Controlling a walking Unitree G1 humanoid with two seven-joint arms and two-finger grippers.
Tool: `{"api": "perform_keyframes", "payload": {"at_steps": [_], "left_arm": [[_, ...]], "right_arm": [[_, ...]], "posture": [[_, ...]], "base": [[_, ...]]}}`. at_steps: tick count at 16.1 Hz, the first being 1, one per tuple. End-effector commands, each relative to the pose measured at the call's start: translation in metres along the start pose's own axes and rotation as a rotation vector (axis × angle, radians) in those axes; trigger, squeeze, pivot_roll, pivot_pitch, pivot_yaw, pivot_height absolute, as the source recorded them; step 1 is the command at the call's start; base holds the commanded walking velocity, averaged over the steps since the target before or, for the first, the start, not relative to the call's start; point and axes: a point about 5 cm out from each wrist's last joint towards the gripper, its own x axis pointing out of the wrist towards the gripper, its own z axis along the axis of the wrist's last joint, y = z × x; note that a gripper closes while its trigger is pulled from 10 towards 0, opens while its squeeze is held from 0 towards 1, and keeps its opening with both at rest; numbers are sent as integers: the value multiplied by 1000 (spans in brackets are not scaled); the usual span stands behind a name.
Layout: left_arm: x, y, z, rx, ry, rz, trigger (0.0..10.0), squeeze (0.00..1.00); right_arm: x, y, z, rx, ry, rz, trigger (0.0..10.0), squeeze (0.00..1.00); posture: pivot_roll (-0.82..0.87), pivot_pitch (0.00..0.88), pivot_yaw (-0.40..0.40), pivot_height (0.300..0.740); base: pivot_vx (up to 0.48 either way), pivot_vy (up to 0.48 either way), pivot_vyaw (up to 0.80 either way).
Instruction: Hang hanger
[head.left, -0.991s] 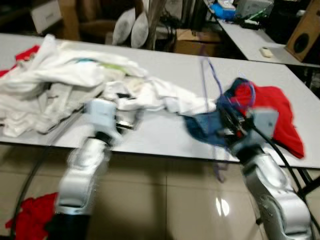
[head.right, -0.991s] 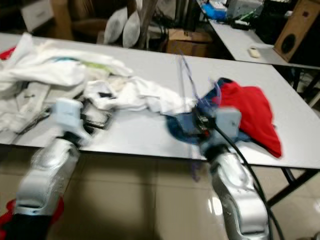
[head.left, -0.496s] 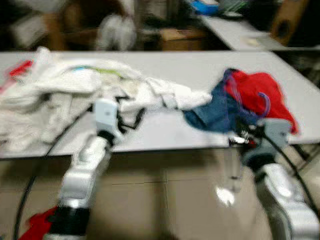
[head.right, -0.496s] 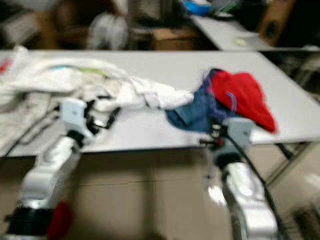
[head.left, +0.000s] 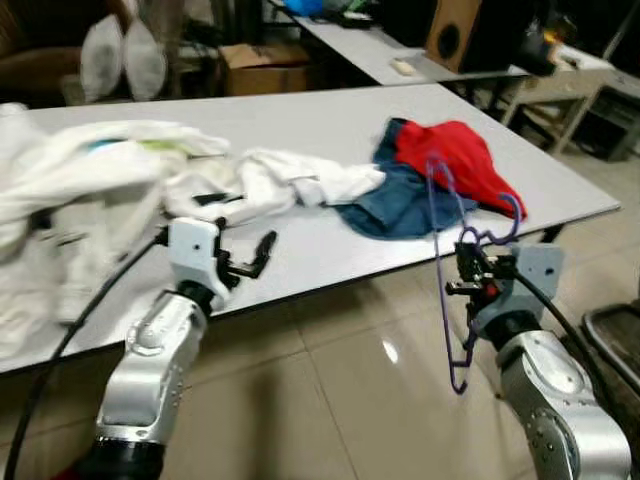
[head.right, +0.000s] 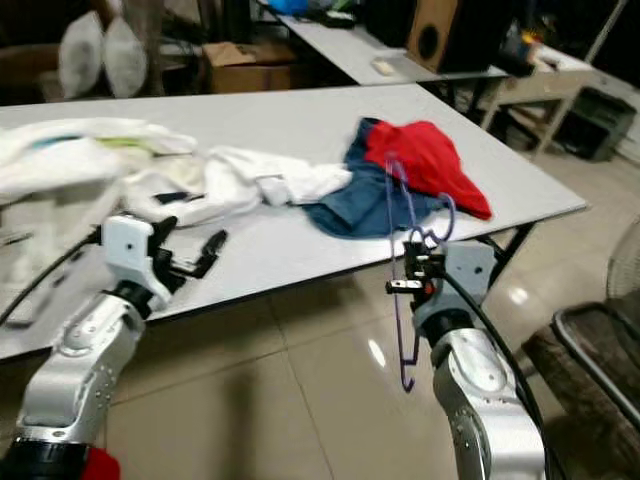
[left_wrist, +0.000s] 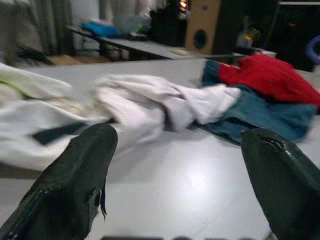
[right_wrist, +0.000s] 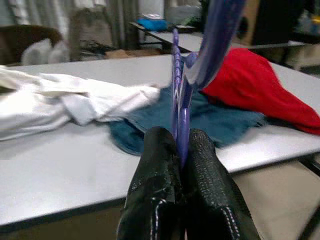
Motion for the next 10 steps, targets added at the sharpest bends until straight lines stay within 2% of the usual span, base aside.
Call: {"api": "perform_keyframes", "payload": {"at_steps": [1,2,4,5,8,10], "left_arm": [[8,-14,5,25,-29,-55,10000,278],[10,-17,4,22,-31,-55,10000,235],[15,-18,4,27,-33,-52,10000,239],[16,-19,4,25,-34,-52,10000,239],[19,-18,7,43,-47,-26,10000,239],[17,-12,4,85,-34,9,10000,243]], "right_arm": [[-2,-6,6,-13,-8,-6,10000,0],[-5,-8,5,-11,-3,-5,10000,0],[-6,-13,5,-25,-12,-18,10000,0],[-5,-13,6,-28,-15,-19,10000,0],[1,-16,7,-58,-17,3,10000,0],[0,-11,8,-73,-19,46,10000,0]], "posture": [[-204,0,-42,740],[-209,0,-37,740],[-210,0,-21,740],[-208,0,-20,740],[-180,0,-29,740],[-183,0,-27,740]], "base": [[0,0,0],[0,0,-788],[0,0,-725],[0,0,0],[277,0,0],[296,0,0]]}}
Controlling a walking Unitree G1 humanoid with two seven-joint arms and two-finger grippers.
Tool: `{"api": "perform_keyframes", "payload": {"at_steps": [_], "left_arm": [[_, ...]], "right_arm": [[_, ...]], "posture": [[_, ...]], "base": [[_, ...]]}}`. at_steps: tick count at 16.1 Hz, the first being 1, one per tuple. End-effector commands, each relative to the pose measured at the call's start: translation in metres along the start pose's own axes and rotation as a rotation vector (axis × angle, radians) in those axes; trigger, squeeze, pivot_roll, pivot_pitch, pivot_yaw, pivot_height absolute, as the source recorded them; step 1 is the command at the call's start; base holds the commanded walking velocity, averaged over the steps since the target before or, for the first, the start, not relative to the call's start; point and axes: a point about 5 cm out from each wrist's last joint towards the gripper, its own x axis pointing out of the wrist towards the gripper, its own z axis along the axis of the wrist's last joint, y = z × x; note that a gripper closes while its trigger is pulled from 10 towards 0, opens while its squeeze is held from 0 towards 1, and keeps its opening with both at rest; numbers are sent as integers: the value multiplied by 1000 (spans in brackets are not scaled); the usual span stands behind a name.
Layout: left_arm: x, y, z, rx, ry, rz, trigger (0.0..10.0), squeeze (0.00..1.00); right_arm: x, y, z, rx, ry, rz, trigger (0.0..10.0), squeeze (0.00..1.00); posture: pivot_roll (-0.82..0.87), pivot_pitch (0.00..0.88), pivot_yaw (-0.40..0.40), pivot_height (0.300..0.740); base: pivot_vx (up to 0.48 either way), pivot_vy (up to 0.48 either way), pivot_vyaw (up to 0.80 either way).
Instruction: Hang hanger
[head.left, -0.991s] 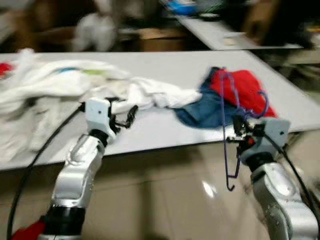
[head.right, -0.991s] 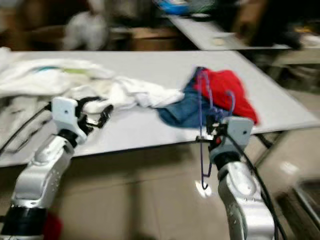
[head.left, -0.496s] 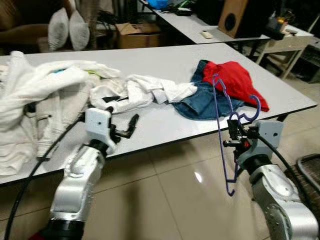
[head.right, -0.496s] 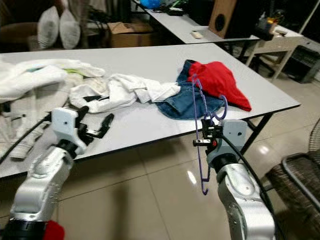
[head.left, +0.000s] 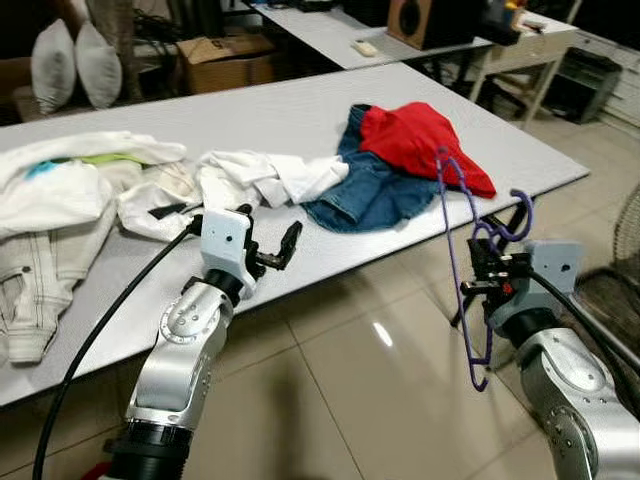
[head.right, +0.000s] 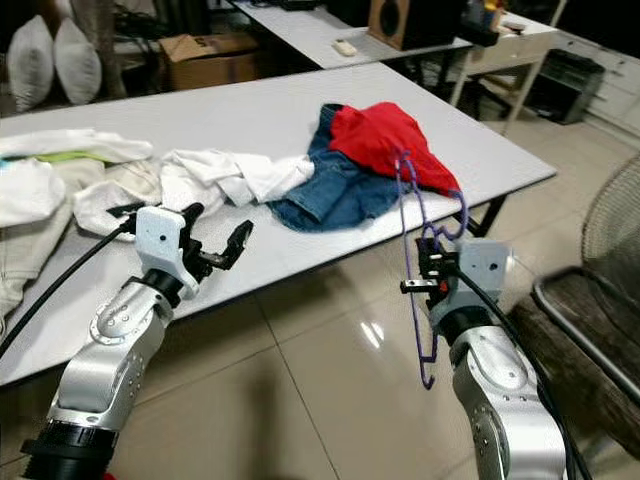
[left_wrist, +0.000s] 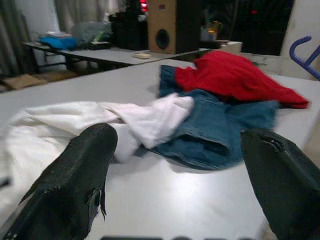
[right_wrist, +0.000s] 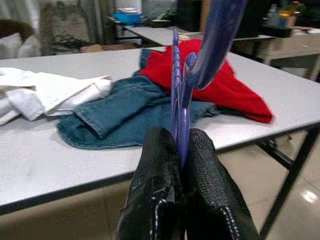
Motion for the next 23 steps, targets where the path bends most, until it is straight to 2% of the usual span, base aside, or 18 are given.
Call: {"api": "perform_keyframes", "payload": {"at_steps": [1,3,6,9,11,14,16,17,19,20,21,22,23], "left_arm": [[-1,10,-3,9,10,57,10000,239],[-1,16,-4,24,18,82,10000,239],[-1,16,-6,20,24,77,10000,235],[-1,17,-7,24,26,81,10000,239],[-1,19,-6,33,25,91,10000,239],[-6,29,-8,57,57,139,10000,231],[-9,33,-11,33,83,132,10000,12],[-8,32,-13,63,98,102,10000,0],[-7,43,-23,143,186,150,10000,0],[-8,48,-27,136,209,182,8431,0],[-8,48,-28,137,215,176,5373,0],[-7,44,-31,136,240,128,1255,0],[-7,42,-33,144,256,110,0,0]], "right_arm": [[0,3,4,-13,-19,18,10000,0],[-2,5,2,-16,-16,36,10000,0],[-2,5,1,-8,-8,36,10000,0],[0,6,0,-14,-6,49,10000,0],[2,6,1,-22,-13,55,10000,0],[5,9,-1,-19,-9,68,10000,0],[5,14,-1,-19,-7,94,10000,0],[5,14,-2,-20,-6,93,10000,0],[4,12,-2,-25,-8,81,10000,0],[3,11,-1,-29,-12,78,10000,0],[3,11,-1,-30,-12,77,10000,0],[1,8,-2,-36,-6,68,10000,0],[1,6,-3,-39,-1,62,10000,0]], "posture": [[-189,0,-27,740],[-193,0,-26,740],[-195,0,-22,740],[-185,0,-26,740],[-172,0,-31,740],[-158,0,-39,740],[-151,0,-36,740],[-151,0,-34,740],[-172,0,-17,740],[-179,0,-10,740],[-181,0,-8,740],[-177,0,-9,740],[-173,0,-11,740]], "base": [[304,0,0],[307,0,0],[304,0,0],[304,0,-735],[304,0,0],[292,0,0],[0,0,0],[0,0,0],[0,0,0],[0,0,0],[0,0,0],[0,0,0],[0,0,0]]}}
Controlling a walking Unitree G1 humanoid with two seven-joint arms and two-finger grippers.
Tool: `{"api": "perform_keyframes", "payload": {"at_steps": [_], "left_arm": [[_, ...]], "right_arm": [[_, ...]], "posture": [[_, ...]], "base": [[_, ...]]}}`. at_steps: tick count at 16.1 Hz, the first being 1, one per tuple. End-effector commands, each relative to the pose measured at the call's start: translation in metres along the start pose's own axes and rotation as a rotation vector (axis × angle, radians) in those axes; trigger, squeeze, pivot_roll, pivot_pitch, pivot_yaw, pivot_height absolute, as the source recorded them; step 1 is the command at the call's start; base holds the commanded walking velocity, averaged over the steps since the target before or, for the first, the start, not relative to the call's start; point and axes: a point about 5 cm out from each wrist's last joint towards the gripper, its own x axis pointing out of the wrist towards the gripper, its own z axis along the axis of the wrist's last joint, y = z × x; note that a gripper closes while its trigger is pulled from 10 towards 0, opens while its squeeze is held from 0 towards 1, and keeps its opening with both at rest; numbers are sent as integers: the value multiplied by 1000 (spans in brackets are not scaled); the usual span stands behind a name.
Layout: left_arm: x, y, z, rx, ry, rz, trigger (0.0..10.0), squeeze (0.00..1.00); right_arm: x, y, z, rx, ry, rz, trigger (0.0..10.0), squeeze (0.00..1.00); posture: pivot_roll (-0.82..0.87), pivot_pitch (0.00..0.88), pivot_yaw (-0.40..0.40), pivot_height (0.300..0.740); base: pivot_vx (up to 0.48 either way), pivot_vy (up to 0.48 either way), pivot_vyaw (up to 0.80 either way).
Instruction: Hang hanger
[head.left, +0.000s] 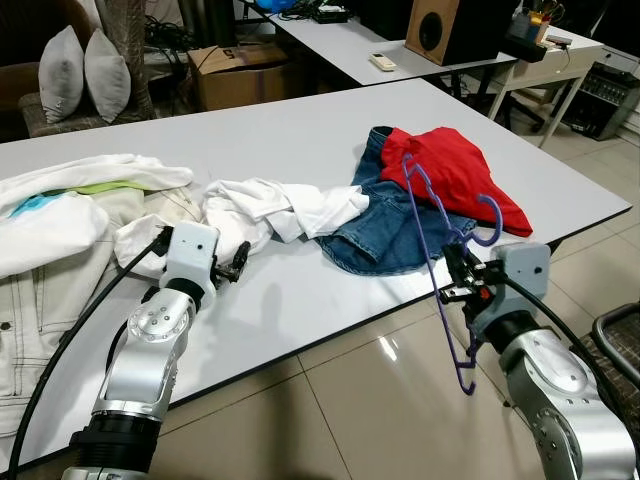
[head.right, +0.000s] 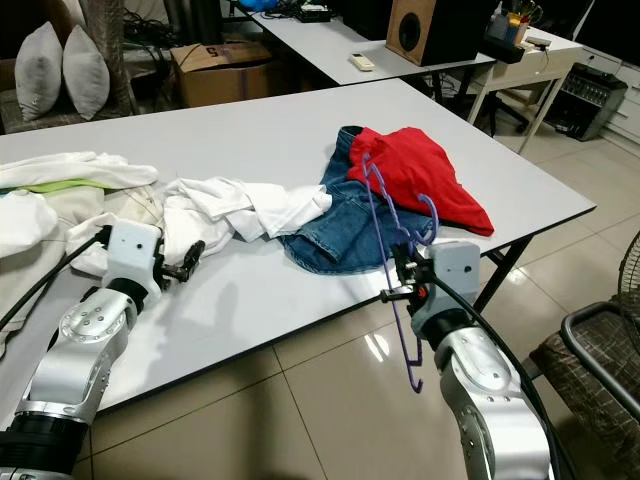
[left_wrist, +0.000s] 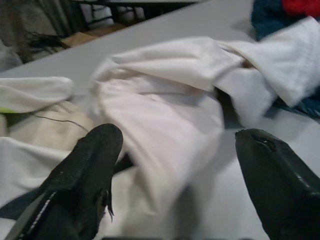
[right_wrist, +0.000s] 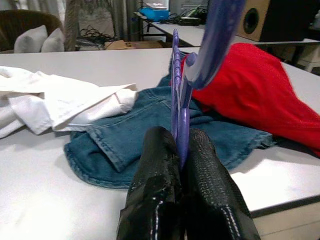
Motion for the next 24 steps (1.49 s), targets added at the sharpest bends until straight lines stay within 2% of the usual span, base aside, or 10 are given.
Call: {"api": "perform_keyframes", "payload": {"at_steps": [1,3,7,16,19,24], "left_arm": [[2,-3,1,18,13,-25,0,0],[0,6,-14,49,93,44,0,0],[-2,17,-13,76,96,120,0,0],[-5,17,-26,95,166,122,0,0],[-5,15,-27,73,176,123,0,0],[-2,11,-22,-36,157,96,0,0]], "right_arm": [[-1,-5,4,-18,-18,-16,10000,0],[2,-4,5,-18,-21,-9,10000,0],[2,-3,5,-21,-19,0,10000,0],[4,-2,5,-30,-21,6,10000,0],[4,-2,5,-33,-21,10,10000,0],[6,-2,5,-23,-22,11,10000,0]], "posture": [[-173,0,-11,740],[-170,0,-13,740],[-170,0,-13,740],[-166,0,-18,740],[-164,0,-22,740],[-162,0,-19,740]], "base": [[0,0,0],[0,0,0],[0,0,0],[0,0,0],[0,0,0],[0,0,0]]}}
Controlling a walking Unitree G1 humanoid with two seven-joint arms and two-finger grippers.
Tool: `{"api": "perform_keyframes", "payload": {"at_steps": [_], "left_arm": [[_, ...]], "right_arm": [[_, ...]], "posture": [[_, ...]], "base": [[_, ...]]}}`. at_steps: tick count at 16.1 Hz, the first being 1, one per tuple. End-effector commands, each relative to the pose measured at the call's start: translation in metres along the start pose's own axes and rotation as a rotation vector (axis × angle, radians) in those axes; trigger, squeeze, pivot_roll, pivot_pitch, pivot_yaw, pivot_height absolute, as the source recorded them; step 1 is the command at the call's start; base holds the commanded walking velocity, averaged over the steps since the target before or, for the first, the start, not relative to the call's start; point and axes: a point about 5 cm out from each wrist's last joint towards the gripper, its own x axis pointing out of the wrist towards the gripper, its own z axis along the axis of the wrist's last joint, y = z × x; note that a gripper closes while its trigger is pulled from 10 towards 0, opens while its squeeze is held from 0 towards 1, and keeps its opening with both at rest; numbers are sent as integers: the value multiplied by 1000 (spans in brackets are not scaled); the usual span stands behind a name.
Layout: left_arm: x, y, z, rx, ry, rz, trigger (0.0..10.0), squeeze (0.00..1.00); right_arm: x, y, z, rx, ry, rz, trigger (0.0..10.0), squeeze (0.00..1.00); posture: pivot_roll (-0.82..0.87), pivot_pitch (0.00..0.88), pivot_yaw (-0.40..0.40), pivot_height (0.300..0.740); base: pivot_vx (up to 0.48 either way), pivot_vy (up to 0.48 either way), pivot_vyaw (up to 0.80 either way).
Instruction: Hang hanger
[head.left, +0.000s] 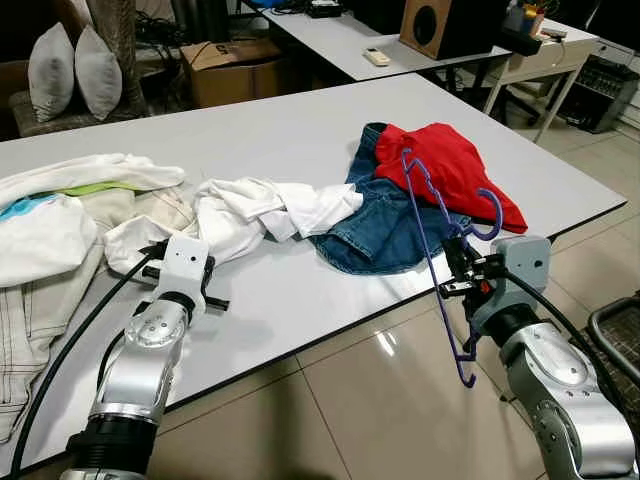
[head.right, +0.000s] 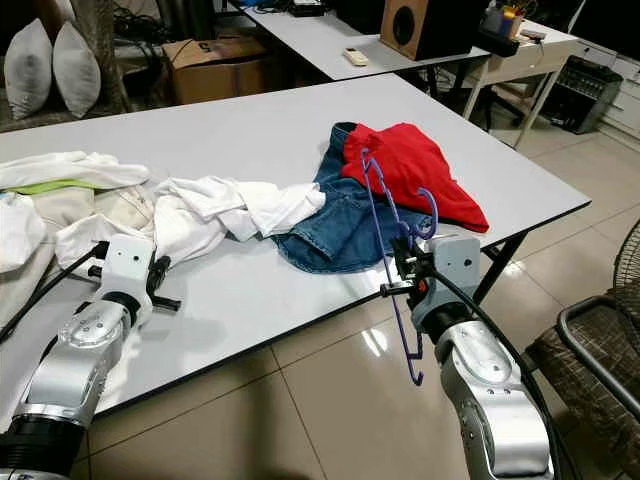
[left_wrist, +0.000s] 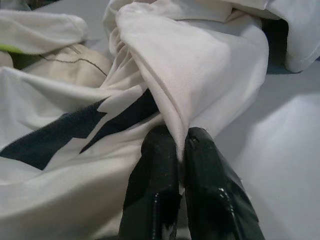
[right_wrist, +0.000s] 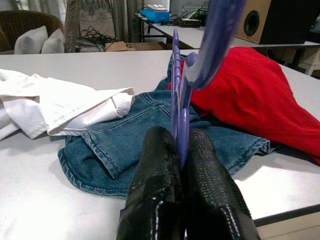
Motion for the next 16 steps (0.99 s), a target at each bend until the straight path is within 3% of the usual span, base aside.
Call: {"api": "perform_keyframes", "payload": {"at_steps": [1,6,8,11,12,13,15,16], "left_arm": [[2,-2,5,-58,-7,-20,0,0],[14,-14,21,-124,-51,-82,0,0],[29,-38,58,-185,-176,-216,0,0],[31,-66,96,-263,-314,-393,0,0],[26,-94,132,-278,-429,-554,0,0],[24,-102,140,-262,-450,-593,0,0],[30,-113,123,-66,-371,-598,0,0],[35,-114,105,36,-301,-583,10000,0]], "right_arm": [[1,-3,0,-13,-5,-19,10000,0],[2,-7,3,-2,-32,-57,10000,0],[4,-11,7,5,-65,-89,10000,0],[3,-14,11,0,-81,-105,10000,0],[0,-17,11,-2,-86,-122,10000,0],[-1,-17,11,-4,-86,-127,10000,0],[-4,-19,11,-4,-87,-145,10000,0],[-6,-19,9,-3,-88,-154,10000,0]], "posture": [[-162,0,-19,740],[-165,0,-1,740],[-170,0,6,740],[-183,0,15,740],[-206,0,36,740],[-209,0,39,740],[-227,0,60,740],[-230,0,70,740]], "base": [[0,0,0],[0,0,0],[0,0,0],[0,0,0],[0,0,0],[0,0,0],[0,0,0],[0,0,0]]}}
